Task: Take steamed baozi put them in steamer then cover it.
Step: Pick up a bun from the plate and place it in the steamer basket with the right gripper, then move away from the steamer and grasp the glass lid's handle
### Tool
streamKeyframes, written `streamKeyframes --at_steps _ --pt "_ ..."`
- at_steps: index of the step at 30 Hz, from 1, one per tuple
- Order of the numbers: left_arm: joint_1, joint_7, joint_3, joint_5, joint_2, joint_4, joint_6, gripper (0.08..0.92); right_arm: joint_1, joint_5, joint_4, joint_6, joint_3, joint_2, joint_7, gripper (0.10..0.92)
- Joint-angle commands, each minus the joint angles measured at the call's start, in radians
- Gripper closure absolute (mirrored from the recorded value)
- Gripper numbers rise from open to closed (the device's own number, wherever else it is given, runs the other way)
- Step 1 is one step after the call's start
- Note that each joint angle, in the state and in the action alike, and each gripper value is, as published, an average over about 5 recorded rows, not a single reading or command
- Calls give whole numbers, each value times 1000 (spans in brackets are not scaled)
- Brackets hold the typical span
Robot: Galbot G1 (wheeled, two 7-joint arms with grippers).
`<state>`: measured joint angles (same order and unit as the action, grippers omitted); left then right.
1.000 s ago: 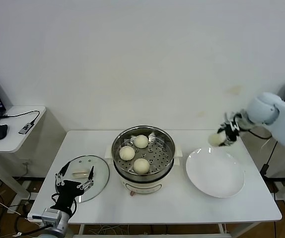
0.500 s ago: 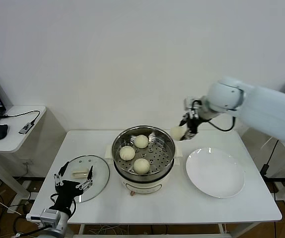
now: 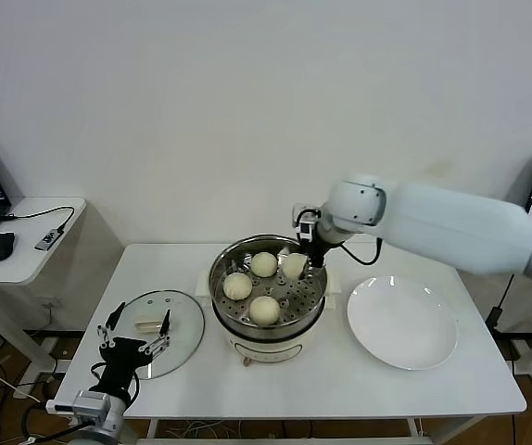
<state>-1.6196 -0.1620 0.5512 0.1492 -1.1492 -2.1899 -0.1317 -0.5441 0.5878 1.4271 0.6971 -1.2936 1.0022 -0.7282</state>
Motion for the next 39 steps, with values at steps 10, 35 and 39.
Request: streamKeyframes --at_steps 10,35,39 --pt "4 0 -3 -1 0 6 2 177 88 -1 -53 32 -12 57 51 433" --pt "14 6 -9 -14 0 23 8 177 109 307 315 -82 199 -304 543 202" --pt "13 6 -10 -18 -4 25 10 177 368 265 386 -279 424 -425 693 203"
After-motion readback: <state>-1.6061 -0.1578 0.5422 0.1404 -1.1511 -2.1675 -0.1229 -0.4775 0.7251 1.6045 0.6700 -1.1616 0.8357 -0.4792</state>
